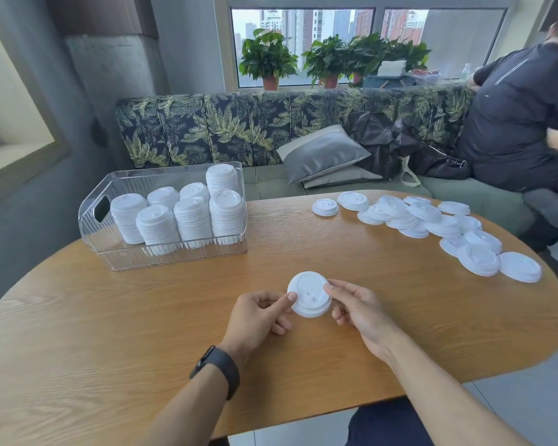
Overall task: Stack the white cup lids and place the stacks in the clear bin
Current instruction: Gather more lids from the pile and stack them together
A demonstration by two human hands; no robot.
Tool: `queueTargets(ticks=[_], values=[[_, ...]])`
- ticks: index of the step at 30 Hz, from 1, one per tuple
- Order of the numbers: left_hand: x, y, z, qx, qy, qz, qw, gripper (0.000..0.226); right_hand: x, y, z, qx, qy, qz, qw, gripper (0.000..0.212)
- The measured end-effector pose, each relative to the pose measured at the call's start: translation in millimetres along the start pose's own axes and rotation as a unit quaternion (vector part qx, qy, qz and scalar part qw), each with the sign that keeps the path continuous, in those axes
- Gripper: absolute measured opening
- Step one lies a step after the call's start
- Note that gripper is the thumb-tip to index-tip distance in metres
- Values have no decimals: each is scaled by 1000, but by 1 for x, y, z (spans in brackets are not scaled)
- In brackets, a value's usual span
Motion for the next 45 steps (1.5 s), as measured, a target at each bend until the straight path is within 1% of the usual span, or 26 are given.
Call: queueTargets(ticks=[4, 11, 14, 24, 29, 36, 45], values=[[2, -2, -3, -16, -12, -18, 1000, 37, -1, 0, 0, -1, -14, -3, 1000, 28], [5, -4, -6, -68, 13, -20, 997, 35, -2, 2, 4, -56, -29, -16, 998, 38], [5, -5, -7, -71, 17, -14, 997, 34, -3, 2, 4, -72, -32, -17, 997, 37], [4, -5, -3, -53, 16, 8, 998, 35, -3, 2, 4, -75, -39, -13, 996, 34], [5, -6, -3, -71, 11, 1, 997, 40, -3, 2, 3, -81, -47, -12, 996, 36], [4, -4, -6, -79, -11, -10, 997, 38, -2, 3, 8, -119, -68, -19, 990, 35], [3, -5, -3, -65, -13, -6, 998, 38, -2, 3, 6, -122, -69, -20, 990, 32]])
Point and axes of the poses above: each hand's wrist, its own x-axis towards the middle knuckle, its own z-axis out of the palm, y = z × x, the point moved 3 cm from there along x, towards the middle knuckle, and after that the axes turned 4 degrees about y, right-handed, at the moved point
